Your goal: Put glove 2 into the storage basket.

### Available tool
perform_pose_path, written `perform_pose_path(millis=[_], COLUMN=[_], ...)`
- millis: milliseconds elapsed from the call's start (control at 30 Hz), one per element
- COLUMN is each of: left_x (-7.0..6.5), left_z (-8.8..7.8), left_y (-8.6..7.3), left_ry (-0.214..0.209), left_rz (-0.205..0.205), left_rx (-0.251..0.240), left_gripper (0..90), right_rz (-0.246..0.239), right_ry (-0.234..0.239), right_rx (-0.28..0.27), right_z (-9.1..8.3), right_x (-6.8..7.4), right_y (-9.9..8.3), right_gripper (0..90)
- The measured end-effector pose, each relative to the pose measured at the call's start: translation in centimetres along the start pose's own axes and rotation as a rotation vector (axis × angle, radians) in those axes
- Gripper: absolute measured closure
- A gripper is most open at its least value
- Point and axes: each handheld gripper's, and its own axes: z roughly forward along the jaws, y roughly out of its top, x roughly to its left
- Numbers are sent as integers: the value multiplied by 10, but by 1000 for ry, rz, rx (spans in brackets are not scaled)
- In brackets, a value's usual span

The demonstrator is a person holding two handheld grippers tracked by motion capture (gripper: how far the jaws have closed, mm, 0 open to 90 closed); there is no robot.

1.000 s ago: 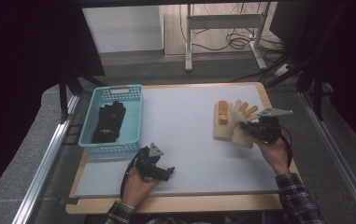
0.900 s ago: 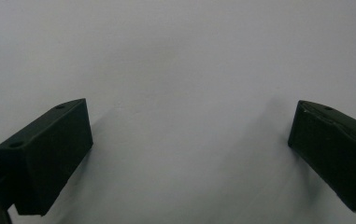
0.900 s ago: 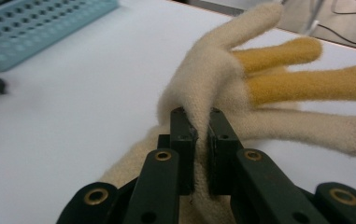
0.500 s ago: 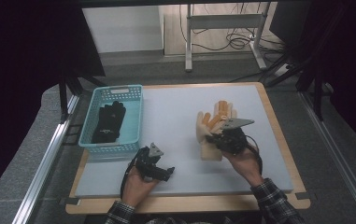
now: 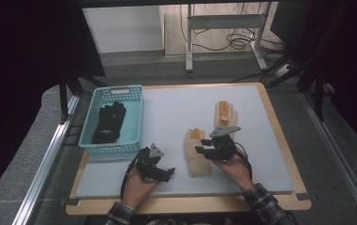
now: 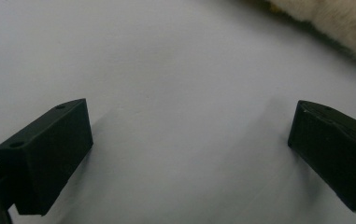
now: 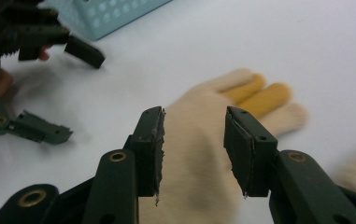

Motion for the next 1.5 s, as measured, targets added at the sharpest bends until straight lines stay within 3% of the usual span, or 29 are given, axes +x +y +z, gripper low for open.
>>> perform_pose_path(millis=[133, 167, 267, 400, 533, 667, 700, 800, 867, 933, 1033, 1167, 1300, 1500], left_x=[0, 0, 0, 0, 0, 0, 0, 0, 0, 0, 0, 0, 0, 0], left_z=[0, 0, 0, 0, 0, 0, 0, 0, 0, 0, 0, 0, 0, 0], left_y=[0, 0, 0, 0, 0, 0, 0, 0, 0, 0, 0, 0, 0, 0], left_ry=[-1, 0, -1, -2, -1, -1, -1, -2, -2, -2, -1, -1, -1, -2], left_rz=[2, 3, 2, -1, -2, -2, -1, -2, -1, -2, 1, 0, -1, -1], left_rx=[2, 2, 2, 2, 2, 2, 2, 2, 2, 1, 2, 0, 0, 2], left_gripper=[4, 4, 4, 4, 4, 4, 4, 4, 4, 4, 4, 4, 4, 4], right_rz=[3, 7, 16, 24, 42, 40, 45, 67, 41, 15, 4, -24, -3, 38], right_ry=[-31, -46, -48, -55, -33, -28, -26, 14, 6, 2, 6, -38, -89, -88], right_rx=[6, 18, 43, 58, 84, 130, 113, 124, 135, 121, 35, -33, -11, 44], right_z=[-9, -13, -12, -6, 11, 24, 25, 24, 24, 20, 1, -23, -26, -22], right_x=[-10, -16, -21, -24, -26, -22, -21, -18, -13, -8, -3, 0, -14, -28], right_y=[-2, -7, -17, -22, -23, -28, -30, -31, -29, -23, -10, 5, 0, -26], right_gripper=[653, 742, 784, 784, 628, 610, 625, 829, 860, 863, 857, 795, 762, 775])
